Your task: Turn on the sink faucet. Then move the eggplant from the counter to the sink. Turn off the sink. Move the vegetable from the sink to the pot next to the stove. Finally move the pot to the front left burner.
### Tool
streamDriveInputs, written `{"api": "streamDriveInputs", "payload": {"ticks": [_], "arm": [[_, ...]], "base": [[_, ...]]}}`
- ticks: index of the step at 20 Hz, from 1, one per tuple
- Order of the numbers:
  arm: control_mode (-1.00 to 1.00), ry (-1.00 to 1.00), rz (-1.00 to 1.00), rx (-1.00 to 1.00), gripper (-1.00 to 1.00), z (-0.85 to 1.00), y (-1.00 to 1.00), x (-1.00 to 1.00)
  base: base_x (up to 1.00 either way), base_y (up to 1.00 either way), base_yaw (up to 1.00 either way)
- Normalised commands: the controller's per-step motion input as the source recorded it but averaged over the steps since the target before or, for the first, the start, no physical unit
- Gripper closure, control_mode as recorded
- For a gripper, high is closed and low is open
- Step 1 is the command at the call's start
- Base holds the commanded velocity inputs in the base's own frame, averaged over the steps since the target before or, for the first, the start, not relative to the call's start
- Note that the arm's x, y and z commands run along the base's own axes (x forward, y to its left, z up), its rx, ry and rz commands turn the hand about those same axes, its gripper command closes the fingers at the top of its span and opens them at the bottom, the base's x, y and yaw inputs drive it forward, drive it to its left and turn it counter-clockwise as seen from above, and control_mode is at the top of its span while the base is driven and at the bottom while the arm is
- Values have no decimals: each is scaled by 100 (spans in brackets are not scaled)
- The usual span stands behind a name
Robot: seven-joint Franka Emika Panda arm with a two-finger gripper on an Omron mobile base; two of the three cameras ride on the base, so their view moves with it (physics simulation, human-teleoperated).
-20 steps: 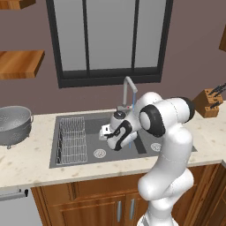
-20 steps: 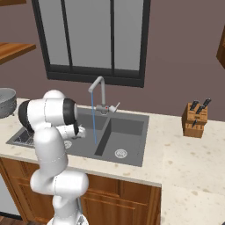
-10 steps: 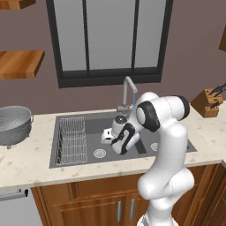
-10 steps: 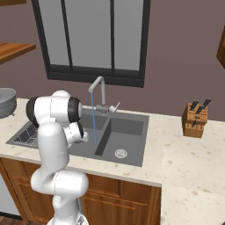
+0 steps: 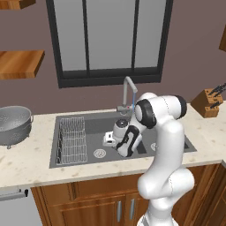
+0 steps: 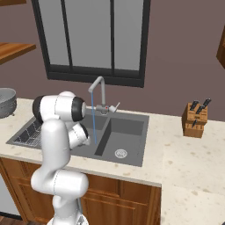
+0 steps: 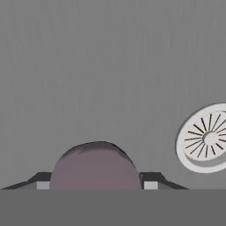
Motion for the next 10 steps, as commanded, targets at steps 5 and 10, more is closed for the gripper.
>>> {"api": "streamDriveInputs", "payload": {"ticks": [5,10], "arm": [[-100,0,-2,0,100,-25,0,0],[-100,0,-1,0,100,-24,0,0]], "base": [[0,0,0],[0,0,0]]}}
